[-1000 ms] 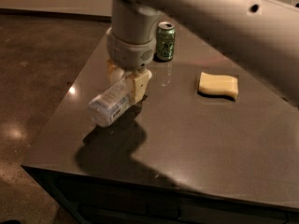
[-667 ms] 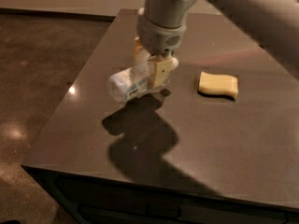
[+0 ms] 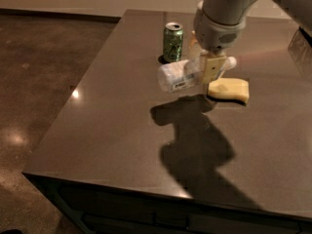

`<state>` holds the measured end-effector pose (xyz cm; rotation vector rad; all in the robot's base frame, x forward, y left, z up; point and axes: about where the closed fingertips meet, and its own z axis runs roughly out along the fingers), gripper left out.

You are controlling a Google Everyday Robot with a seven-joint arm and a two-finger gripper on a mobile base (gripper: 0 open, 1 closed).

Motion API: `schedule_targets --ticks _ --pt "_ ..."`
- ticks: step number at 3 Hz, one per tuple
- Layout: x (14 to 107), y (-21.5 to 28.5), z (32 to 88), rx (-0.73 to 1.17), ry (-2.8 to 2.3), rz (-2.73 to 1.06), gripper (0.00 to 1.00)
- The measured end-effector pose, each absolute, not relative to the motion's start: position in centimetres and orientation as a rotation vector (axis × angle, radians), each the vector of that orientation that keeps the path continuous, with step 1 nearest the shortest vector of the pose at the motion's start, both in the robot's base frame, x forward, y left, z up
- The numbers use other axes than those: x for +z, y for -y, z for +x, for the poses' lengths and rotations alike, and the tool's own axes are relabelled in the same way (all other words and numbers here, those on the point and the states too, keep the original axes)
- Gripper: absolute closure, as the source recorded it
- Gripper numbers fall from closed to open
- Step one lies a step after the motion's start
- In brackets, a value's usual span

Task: Move blue plastic bottle near sponge

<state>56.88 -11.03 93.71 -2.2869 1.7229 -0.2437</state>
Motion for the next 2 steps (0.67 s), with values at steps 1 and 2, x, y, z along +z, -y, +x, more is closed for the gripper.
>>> schedule_targets --ticks 1,2 --pt "92.8 16.2 55.7 -0.293 -1.862 -2.243 1.0" --pt "91.9 20.1 53.9 -0.31 -1.959 -2.216 1.0"
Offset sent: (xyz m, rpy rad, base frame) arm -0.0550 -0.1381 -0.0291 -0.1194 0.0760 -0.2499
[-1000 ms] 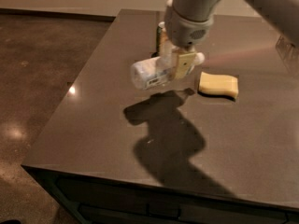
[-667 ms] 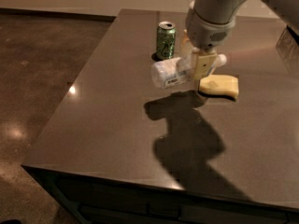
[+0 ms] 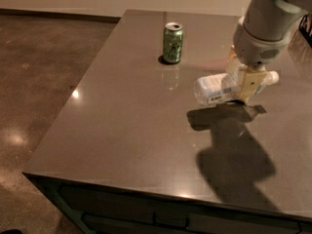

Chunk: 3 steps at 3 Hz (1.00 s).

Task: Move blue plastic bottle near sponge

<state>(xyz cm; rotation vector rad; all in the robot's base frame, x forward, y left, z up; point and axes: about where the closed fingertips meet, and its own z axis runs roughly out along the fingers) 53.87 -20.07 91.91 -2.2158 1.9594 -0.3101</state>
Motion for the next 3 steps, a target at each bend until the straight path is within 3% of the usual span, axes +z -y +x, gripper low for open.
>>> schedule_targets --ticks 1,3 --pt "90.3 22.1 52.5 -0.278 -2.023 -2.221 0.95" --pt "86.7 22.8 51.6 -0.193 -2.096 -2.243 0.54"
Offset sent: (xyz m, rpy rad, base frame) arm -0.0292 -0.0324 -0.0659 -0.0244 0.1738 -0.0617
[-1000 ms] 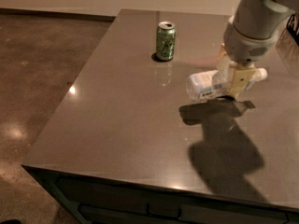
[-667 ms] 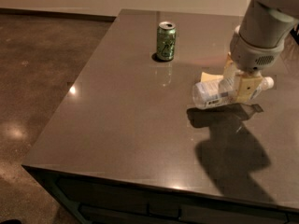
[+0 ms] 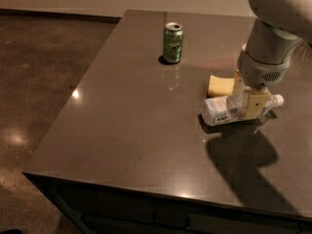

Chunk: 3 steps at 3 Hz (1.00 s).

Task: Move blue plastic bottle near sponge

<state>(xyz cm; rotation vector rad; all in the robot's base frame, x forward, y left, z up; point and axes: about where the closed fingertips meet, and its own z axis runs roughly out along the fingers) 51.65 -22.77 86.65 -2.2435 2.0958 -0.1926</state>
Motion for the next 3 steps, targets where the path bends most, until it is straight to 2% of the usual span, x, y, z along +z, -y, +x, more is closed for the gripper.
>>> schedule_targets --ticks 2,3 --pt "86.75 22.73 51.77 -0.203 -2.089 -2.237 0.07" --pt "86.77 22.72 51.81 -0.207 -2.087 -2.235 0.0"
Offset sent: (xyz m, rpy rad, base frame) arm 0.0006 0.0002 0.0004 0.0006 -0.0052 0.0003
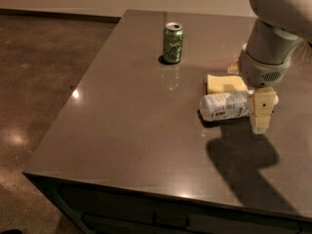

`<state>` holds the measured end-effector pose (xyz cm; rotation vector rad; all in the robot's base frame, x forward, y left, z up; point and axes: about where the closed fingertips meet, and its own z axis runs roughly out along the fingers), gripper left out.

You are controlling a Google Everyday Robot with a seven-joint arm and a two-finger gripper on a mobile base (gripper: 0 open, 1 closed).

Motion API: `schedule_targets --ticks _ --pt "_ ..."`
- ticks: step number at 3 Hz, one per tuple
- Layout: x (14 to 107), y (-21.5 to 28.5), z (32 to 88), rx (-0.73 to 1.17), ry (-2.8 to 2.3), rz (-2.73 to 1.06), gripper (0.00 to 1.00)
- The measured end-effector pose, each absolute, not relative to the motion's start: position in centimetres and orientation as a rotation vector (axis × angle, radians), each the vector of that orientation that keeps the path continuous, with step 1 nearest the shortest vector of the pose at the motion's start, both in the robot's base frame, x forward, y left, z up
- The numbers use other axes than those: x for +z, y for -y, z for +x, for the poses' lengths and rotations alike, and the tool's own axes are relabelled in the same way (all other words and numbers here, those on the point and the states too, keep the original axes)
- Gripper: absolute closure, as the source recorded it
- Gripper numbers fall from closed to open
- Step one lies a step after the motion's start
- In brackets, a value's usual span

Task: Move blue plastic bottle near sponge

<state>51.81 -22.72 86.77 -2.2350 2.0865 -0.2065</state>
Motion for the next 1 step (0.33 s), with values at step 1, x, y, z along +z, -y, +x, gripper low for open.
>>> schedule_targets --ticks 1 --pt "86.77 22.72 51.81 -0.207 -2.086 -2.235 0.0"
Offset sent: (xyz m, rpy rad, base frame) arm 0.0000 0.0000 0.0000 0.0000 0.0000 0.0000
